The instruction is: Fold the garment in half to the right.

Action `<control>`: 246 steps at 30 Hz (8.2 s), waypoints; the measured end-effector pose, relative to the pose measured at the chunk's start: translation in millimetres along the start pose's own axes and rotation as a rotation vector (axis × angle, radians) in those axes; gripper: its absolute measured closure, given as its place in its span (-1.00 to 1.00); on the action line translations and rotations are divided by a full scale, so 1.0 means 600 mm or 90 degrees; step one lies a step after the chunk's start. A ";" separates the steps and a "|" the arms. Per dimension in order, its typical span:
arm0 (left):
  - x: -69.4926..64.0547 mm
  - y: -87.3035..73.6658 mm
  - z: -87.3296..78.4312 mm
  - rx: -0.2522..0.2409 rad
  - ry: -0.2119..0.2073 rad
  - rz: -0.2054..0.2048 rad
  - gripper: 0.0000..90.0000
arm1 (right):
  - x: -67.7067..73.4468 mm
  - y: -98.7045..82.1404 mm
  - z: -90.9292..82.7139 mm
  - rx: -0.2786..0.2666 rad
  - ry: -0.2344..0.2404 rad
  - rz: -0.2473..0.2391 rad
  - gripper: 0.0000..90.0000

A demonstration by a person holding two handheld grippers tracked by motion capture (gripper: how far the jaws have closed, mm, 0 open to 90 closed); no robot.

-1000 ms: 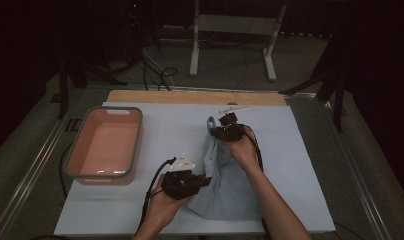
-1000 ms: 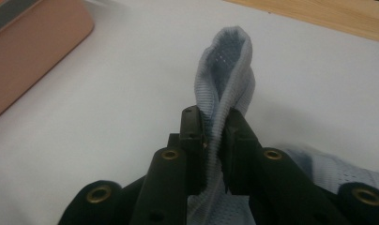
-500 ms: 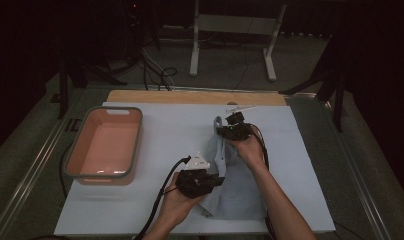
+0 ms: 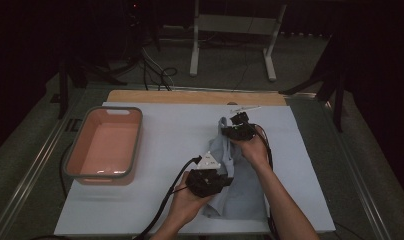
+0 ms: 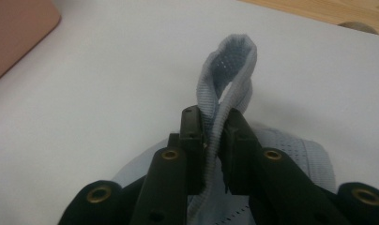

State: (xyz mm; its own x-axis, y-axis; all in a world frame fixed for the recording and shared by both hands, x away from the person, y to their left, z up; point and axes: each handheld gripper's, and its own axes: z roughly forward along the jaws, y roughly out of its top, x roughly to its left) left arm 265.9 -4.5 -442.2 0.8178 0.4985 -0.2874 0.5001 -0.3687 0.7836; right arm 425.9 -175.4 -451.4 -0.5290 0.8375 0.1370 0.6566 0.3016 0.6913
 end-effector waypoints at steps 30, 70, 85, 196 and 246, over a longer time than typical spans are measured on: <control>0.001 0.008 0.050 0.013 -0.007 0.003 0.87 | -0.033 -0.020 0.008 0.033 -0.017 0.009 0.73; -0.010 0.020 0.103 0.036 -0.021 0.011 0.87 | -0.023 -0.052 -0.060 0.021 -0.018 -0.029 0.18; -0.015 0.020 0.124 0.050 -0.018 0.018 0.87 | -0.008 -0.086 -0.065 0.078 -0.031 -0.078 0.86; 0.019 0.026 0.107 0.052 0.069 0.040 0.20 | -0.041 -0.209 -0.177 0.038 -0.095 -0.053 0.89; 0.030 -0.010 0.166 0.123 0.086 0.027 0.49 | 0.008 -0.260 -0.174 0.058 -0.098 -0.014 -0.29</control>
State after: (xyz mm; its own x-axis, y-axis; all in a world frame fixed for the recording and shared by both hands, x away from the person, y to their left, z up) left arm 306.1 -71.7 -506.9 0.8004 0.5750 -0.1696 0.5218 -0.5290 0.6692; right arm 264.9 -266.2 -484.7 -0.4602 0.8878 0.0074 0.6953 0.3552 0.6248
